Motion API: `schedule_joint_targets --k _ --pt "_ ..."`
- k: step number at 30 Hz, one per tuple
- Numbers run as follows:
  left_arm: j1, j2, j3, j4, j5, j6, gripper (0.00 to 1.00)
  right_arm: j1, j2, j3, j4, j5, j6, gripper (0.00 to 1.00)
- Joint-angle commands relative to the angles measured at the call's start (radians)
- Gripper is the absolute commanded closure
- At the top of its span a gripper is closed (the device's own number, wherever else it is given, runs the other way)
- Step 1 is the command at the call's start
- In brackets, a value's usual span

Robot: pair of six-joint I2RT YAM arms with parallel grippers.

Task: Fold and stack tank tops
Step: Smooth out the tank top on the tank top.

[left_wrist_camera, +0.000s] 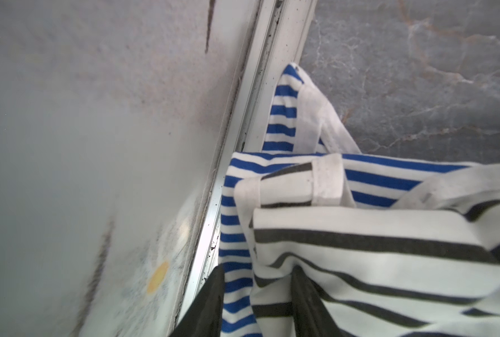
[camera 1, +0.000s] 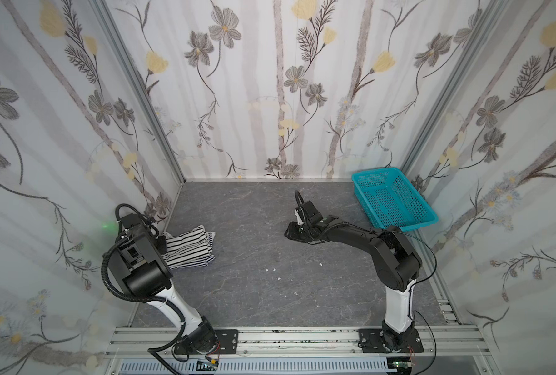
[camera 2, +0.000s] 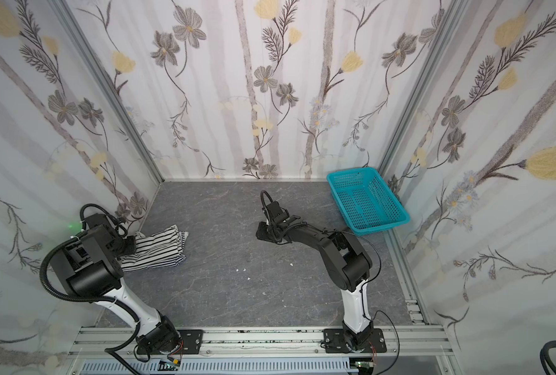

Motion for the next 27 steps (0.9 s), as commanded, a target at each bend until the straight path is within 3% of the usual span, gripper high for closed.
schedule_joint_targets --k 1,5,8,12,17,20,27 --pt "-0.007 -0.037 -0.01 -0.002 0.043 -0.016 0.6 0.002 -0.024 -0.002 0.035 0.016 -0.001 0.56" --pt "-0.021 -0.134 -0.008 -0.002 0.084 -0.05 0.56 0.001 -0.072 -0.007 0.028 0.035 -0.017 0.52" --pt "-0.062 -0.235 -0.006 -0.002 0.095 -0.074 0.51 0.0 -0.13 -0.012 0.019 0.051 -0.034 0.44" --pt "-0.145 -0.355 0.007 -0.002 0.087 -0.117 0.39 -0.006 -0.209 -0.014 -0.018 0.087 -0.067 0.25" --pt "-0.288 -0.451 0.016 0.015 0.088 -0.199 0.16 -0.022 -0.333 -0.046 -0.07 0.187 -0.133 0.01" --pt "-0.38 -0.494 -0.026 0.083 0.097 -0.291 0.01 -0.064 -0.405 -0.083 -0.1 0.23 -0.159 0.0" --pt "-0.572 -0.601 -0.282 0.415 0.045 -0.417 0.0 -0.202 -0.616 -0.258 -0.086 0.308 -0.214 0.0"
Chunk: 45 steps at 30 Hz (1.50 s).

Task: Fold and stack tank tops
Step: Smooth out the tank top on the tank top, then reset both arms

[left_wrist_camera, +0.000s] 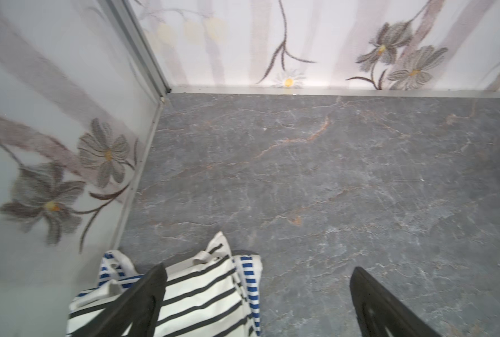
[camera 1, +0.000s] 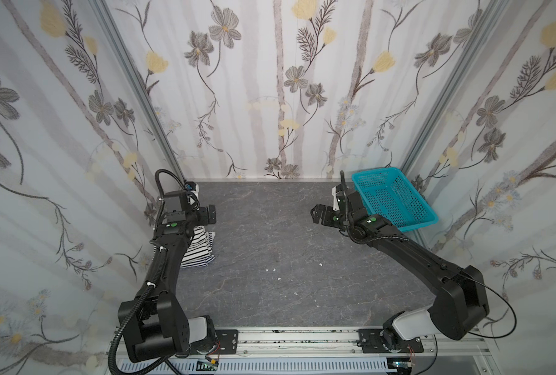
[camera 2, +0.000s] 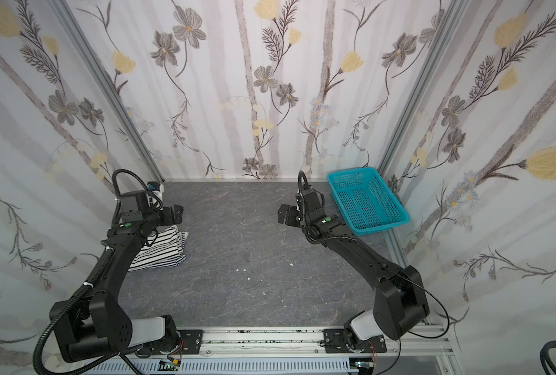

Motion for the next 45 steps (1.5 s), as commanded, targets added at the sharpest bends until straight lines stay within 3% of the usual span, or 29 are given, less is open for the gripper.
schedule_joint_targets --k 1,3,5,10,15,22,26,34,45 --pt "-0.053 -0.02 -0.089 0.222 -0.03 -0.098 0.0 -0.044 -0.079 -0.072 0.014 0.089 -0.048 0.0" --pt "-0.093 -0.043 -0.163 0.311 -0.052 -0.13 0.0 -0.077 -0.141 -0.129 0.03 0.121 -0.062 0.0" --pt "-0.138 -0.05 -0.24 0.417 -0.143 -0.157 0.0 -0.107 -0.206 -0.192 0.054 0.169 -0.067 0.0" --pt "-0.165 -0.056 -0.414 0.63 -0.112 -0.131 0.0 -0.196 -0.355 -0.329 0.119 0.242 -0.115 0.0" --pt "-0.185 -0.041 -0.567 0.857 -0.102 -0.098 0.0 -0.217 -0.484 -0.5 0.27 0.323 -0.199 0.0" --pt "-0.192 0.028 -0.705 1.169 -0.159 -0.054 0.0 -0.226 -0.552 -0.664 0.451 0.379 -0.263 0.02" --pt "-0.191 0.106 -0.702 1.246 -0.179 -0.057 0.0 -0.227 -0.553 -0.744 0.576 0.468 -0.305 0.03" --pt "-0.192 0.236 -0.625 1.289 -0.193 -0.098 0.0 -0.255 -0.509 -0.81 0.819 0.4 -0.454 0.04" --pt "-0.19 0.211 -0.694 1.387 -0.193 -0.103 0.0 -0.363 -0.407 -0.923 1.172 0.169 -0.535 0.04"
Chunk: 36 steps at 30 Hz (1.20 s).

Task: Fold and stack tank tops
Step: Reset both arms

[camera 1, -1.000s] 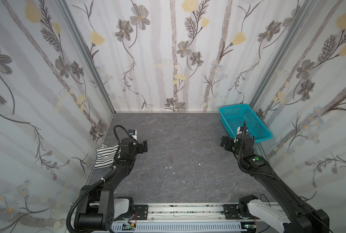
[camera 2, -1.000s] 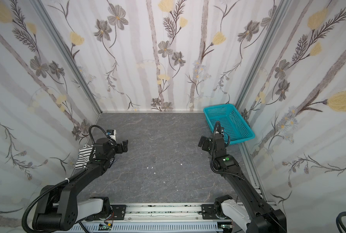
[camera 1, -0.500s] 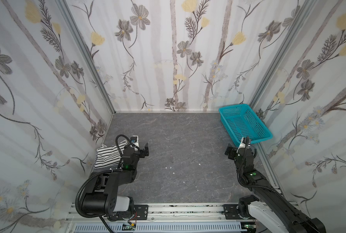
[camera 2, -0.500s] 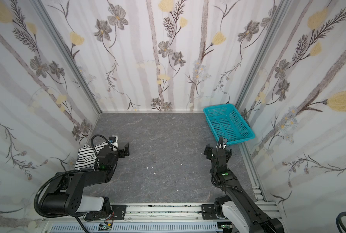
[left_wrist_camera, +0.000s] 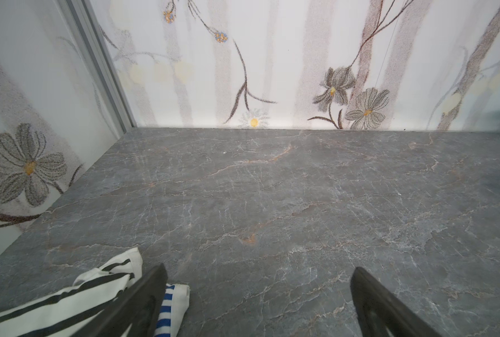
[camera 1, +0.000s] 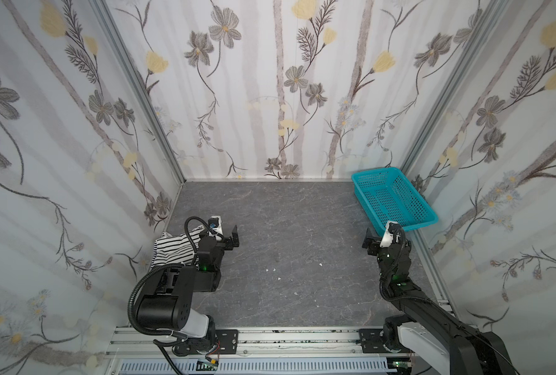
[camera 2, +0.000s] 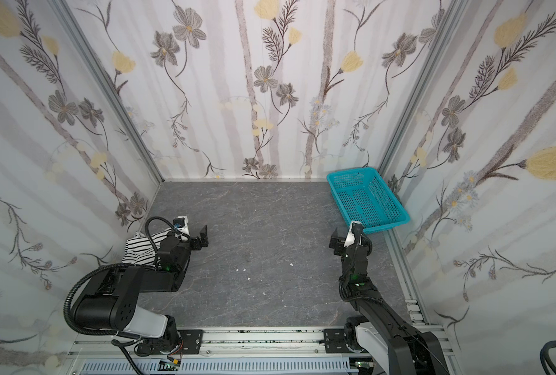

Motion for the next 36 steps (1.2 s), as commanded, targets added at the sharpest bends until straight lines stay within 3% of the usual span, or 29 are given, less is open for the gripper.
schedule_joint_targets --k 1,5,8,17,22,25,27,36 --pt "0.004 -0.001 -0.003 0.073 -0.01 -0.023 0.0 -0.041 0.031 -0.012 0.189 -0.107 -0.034 0.04" --pt "0.023 0.023 -0.037 0.159 0.001 -0.041 0.0 -0.092 0.082 -0.027 0.273 -0.166 -0.017 0.05" --pt "0.023 0.093 -0.104 0.347 0.021 -0.03 0.0 -0.117 0.114 -0.024 0.307 -0.225 -0.019 0.05" --pt "0.038 0.093 -0.107 0.352 0.079 -0.031 0.0 -0.155 0.202 0.0 0.415 -0.318 -0.035 0.05" --pt "0.045 0.092 -0.101 0.34 0.093 -0.034 0.0 -0.157 0.381 0.0 0.598 -0.338 -0.047 0.04" --pt "0.047 0.093 -0.093 0.33 0.089 -0.037 0.0 -0.171 0.36 0.014 0.533 -0.338 -0.035 0.01" --pt "0.047 0.092 -0.084 0.311 0.082 -0.038 0.0 -0.172 0.382 -0.001 0.602 -0.343 -0.033 0.0" --pt "0.046 0.092 -0.07 0.285 0.068 -0.045 0.0 -0.171 0.376 -0.001 0.593 -0.341 -0.039 0.0"
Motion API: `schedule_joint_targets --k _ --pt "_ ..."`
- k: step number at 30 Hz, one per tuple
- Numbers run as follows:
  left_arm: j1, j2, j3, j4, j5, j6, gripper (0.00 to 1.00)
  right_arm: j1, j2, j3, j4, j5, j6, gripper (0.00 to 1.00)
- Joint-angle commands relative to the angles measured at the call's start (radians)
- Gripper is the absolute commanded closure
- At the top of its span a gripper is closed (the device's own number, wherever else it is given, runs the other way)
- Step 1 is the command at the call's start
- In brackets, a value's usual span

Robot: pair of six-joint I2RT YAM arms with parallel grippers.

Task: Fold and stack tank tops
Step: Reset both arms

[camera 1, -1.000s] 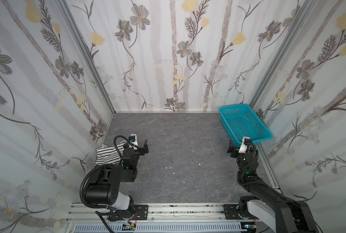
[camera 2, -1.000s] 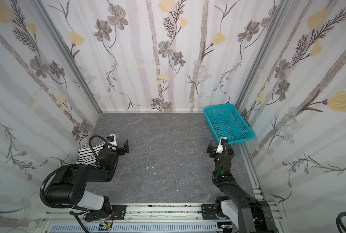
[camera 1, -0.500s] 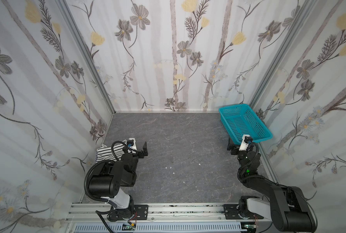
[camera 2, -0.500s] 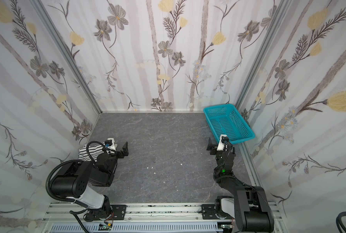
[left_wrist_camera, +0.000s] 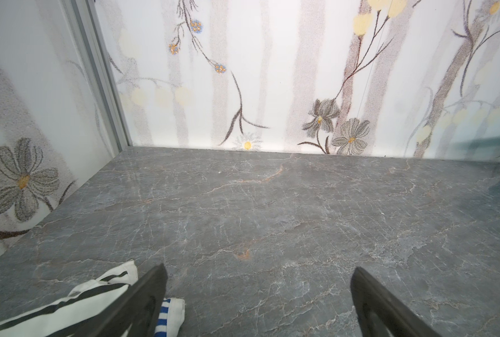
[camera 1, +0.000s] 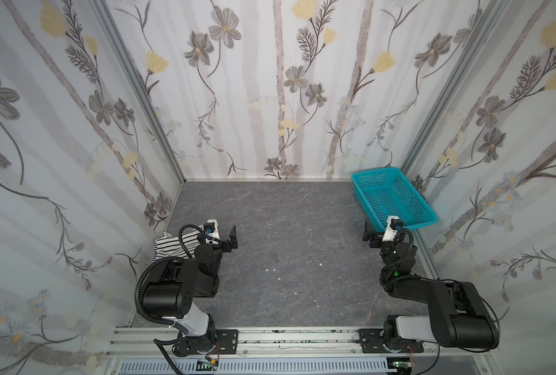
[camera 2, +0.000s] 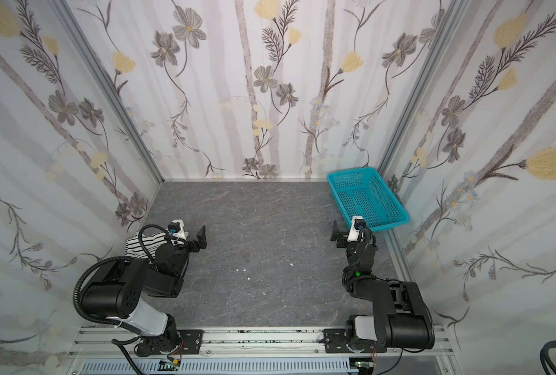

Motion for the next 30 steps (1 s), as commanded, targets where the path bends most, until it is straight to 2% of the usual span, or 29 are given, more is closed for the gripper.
schedule_joint_targets --k 1,30 --pt "0.002 0.001 0.005 0.012 -0.004 -0.016 0.0 0.0 0.003 -0.001 0.061 -0.004 -0.014 0.0" --pt "-0.002 0.0 0.009 0.002 -0.021 -0.018 0.0 0.002 0.004 0.0 0.064 -0.004 -0.017 0.0"
